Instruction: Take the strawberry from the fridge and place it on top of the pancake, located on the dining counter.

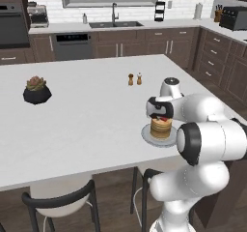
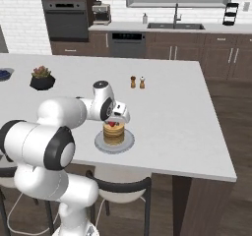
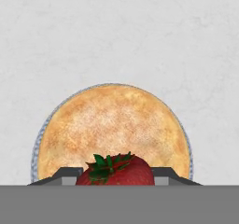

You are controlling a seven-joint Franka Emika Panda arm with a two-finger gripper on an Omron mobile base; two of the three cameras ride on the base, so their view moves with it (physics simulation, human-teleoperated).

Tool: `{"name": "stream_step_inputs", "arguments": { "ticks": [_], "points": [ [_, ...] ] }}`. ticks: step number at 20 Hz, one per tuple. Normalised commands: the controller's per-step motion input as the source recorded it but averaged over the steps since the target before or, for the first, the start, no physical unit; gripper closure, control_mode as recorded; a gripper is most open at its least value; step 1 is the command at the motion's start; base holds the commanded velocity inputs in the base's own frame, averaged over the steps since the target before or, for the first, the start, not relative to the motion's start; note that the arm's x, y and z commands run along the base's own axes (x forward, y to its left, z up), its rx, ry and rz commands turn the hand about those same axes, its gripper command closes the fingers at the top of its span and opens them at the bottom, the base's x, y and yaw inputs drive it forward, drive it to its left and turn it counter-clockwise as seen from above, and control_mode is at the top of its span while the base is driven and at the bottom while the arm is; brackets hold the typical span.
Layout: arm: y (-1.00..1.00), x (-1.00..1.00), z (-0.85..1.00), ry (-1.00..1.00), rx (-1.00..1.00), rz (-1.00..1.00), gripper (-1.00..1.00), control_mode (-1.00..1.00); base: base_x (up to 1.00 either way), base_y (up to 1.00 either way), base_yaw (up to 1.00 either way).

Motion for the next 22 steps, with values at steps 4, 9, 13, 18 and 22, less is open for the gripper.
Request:
{"name": "stream_step_inputs", "arguments": {
  "ticks": [4,9,13,18,22],
  "points": [
    [0.00,0.00,-0.03,0.00,0.00,0.00,1.00,-1.00,0.00,0.00,0.00],
    [0.00,0.00,-0.01,0.00,0.00,0.00,-1.00,-1.00,0.00,0.00,0.00],
    [0.00,0.00,-0.03,0.00,0.00,0.00,-1.00,-1.00,0.00,0.00,0.00],
    [0.00,0.00,0.00,0.00,0.00,0.00,-1.00,-1.00,0.00,0.00,0.00],
    [0.00,0.00,0.00,0.00,0.00,0.00,-1.00,-1.00,0.00,0.00,0.00]
  ]
}}
